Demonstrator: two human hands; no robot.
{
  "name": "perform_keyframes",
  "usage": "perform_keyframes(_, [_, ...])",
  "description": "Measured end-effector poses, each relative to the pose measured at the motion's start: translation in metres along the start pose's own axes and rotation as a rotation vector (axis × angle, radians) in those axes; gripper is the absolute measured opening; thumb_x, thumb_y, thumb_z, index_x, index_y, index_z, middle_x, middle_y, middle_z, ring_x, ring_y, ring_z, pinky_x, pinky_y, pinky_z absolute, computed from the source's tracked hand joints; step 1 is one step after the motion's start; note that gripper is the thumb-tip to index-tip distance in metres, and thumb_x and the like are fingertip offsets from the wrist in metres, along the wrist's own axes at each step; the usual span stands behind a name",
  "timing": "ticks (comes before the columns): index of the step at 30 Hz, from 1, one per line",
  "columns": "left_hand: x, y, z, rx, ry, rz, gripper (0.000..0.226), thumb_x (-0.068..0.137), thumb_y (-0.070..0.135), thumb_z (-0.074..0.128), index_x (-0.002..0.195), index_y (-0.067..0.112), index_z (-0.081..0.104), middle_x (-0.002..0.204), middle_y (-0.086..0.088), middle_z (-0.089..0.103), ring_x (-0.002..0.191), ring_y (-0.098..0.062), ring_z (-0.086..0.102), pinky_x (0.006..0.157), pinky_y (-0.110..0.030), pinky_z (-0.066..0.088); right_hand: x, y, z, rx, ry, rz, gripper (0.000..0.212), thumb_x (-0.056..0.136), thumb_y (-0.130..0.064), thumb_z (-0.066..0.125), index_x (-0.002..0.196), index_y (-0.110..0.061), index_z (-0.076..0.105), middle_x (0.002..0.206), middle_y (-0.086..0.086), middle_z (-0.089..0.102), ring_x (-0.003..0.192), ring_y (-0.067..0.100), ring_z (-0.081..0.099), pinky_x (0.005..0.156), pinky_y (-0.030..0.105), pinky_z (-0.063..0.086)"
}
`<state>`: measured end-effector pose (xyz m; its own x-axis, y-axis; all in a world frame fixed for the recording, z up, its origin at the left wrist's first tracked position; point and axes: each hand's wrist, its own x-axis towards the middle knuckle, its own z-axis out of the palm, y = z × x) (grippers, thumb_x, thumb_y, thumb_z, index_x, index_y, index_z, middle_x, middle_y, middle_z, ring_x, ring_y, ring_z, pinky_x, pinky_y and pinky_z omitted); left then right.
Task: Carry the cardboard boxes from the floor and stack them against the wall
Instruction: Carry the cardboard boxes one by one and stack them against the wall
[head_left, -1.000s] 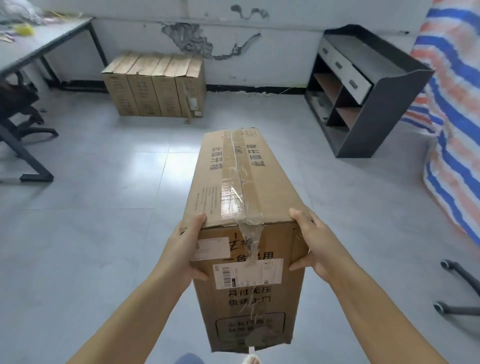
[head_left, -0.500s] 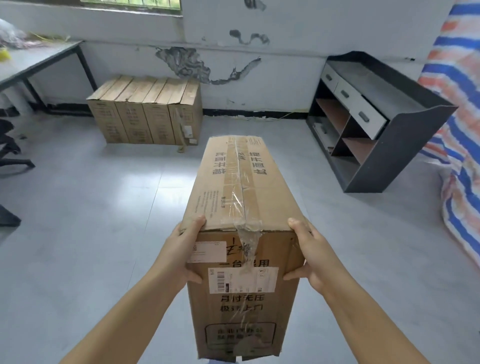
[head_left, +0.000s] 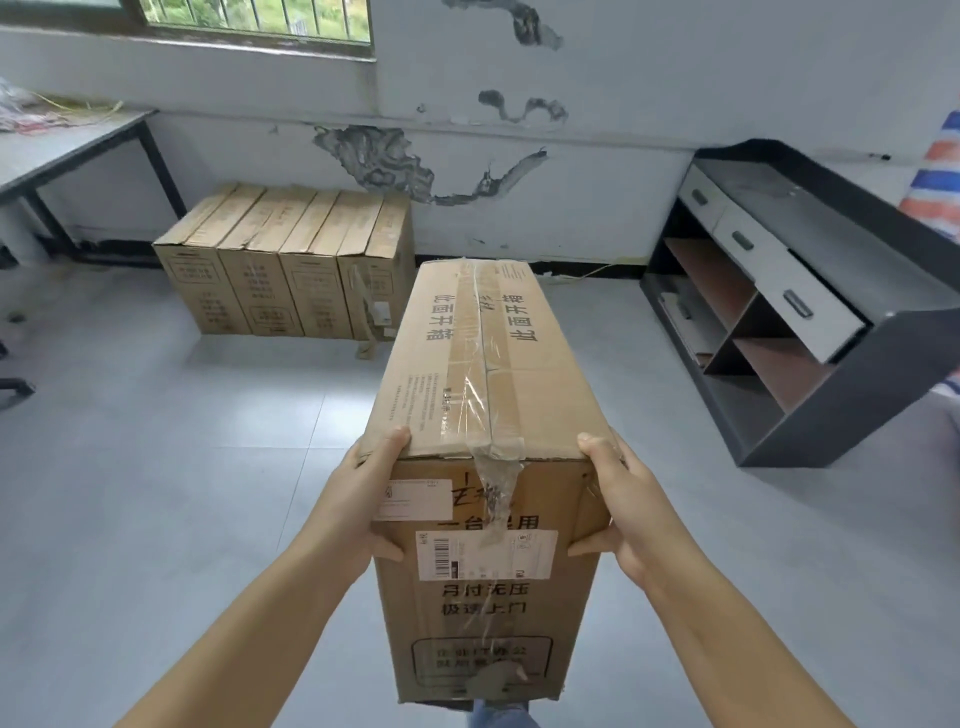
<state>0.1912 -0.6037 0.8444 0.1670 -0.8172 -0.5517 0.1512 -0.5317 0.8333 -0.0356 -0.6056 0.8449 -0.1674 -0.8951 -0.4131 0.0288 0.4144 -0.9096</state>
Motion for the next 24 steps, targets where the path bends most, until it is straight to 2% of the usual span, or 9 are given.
perform_keyframes(3, [0.068,0.035,0.013,-0.029,0.031,-0.002,0.032,0.090,0.050,0.052,0.121,0.041,0.053,0.116,0.001,0.063,0.102,-0.021,0.057,0.076,-0.066,0.050,0.075,-0.025,0.018,-0.012,-0.027,-0.007,0.023,0.094,-0.041,0.049,0.115,-0.041,0.057,0.106,-0.002,0.065,0.093,0.019,0.065,0.052,0.047,0.057])
perform_keyframes(7, [0.147,0.088,0.032,-0.081,0.074,-0.003,0.033,0.091,0.049,0.051,0.124,0.041,0.052,0.117,0.001,0.062,0.104,-0.023,0.056,0.081,-0.069,0.047,0.174,-0.075,0.042,-0.028,-0.071,0.015,0.028,0.094,-0.040,0.049,0.121,-0.040,0.054,0.102,-0.006,0.064,0.085,0.015,0.064,0.055,0.051,0.058])
perform_keyframes(11, [0.215,0.140,0.041,-0.098,0.107,-0.005,0.026,0.091,0.050,0.051,0.117,0.043,0.054,0.110,0.002,0.064,0.095,-0.018,0.059,0.065,-0.055,0.055,0.256,-0.123,0.068,-0.062,-0.111,0.019,0.034,0.093,-0.041,0.050,0.127,-0.037,0.053,0.102,-0.005,0.064,0.084,0.016,0.065,0.054,0.049,0.058])
perform_keyframes(14, [0.270,0.174,0.047,-0.094,0.115,-0.001,0.026,0.092,0.049,0.050,0.116,0.040,0.055,0.109,0.002,0.065,0.094,-0.018,0.060,0.062,-0.051,0.056,0.312,-0.150,0.088,-0.072,-0.110,0.024,0.034,0.093,-0.041,0.050,0.127,-0.037,0.053,0.102,-0.005,0.065,0.080,0.014,0.067,0.054,0.049,0.058])
perform_keyframes(18, [0.359,0.219,0.046,-0.094,0.116,-0.005,0.030,0.091,0.048,0.051,0.119,0.038,0.054,0.113,0.001,0.063,0.096,-0.020,0.059,0.069,-0.059,0.055,0.395,-0.178,0.125,-0.073,-0.089,0.008,0.032,0.093,-0.041,0.049,0.124,-0.039,0.053,0.101,-0.006,0.064,0.080,0.015,0.066,0.056,0.052,0.058])
perform_keyframes(24, [0.491,0.302,0.034,-0.117,0.084,-0.016,0.031,0.090,0.046,0.055,0.121,0.040,0.052,0.113,0.004,0.061,0.094,-0.020,0.057,0.079,-0.068,0.047,0.511,-0.229,0.193,-0.026,-0.021,0.043,0.042,0.092,-0.040,0.050,0.134,-0.032,0.048,0.113,0.001,0.063,0.097,0.026,0.063,0.055,0.051,0.057])
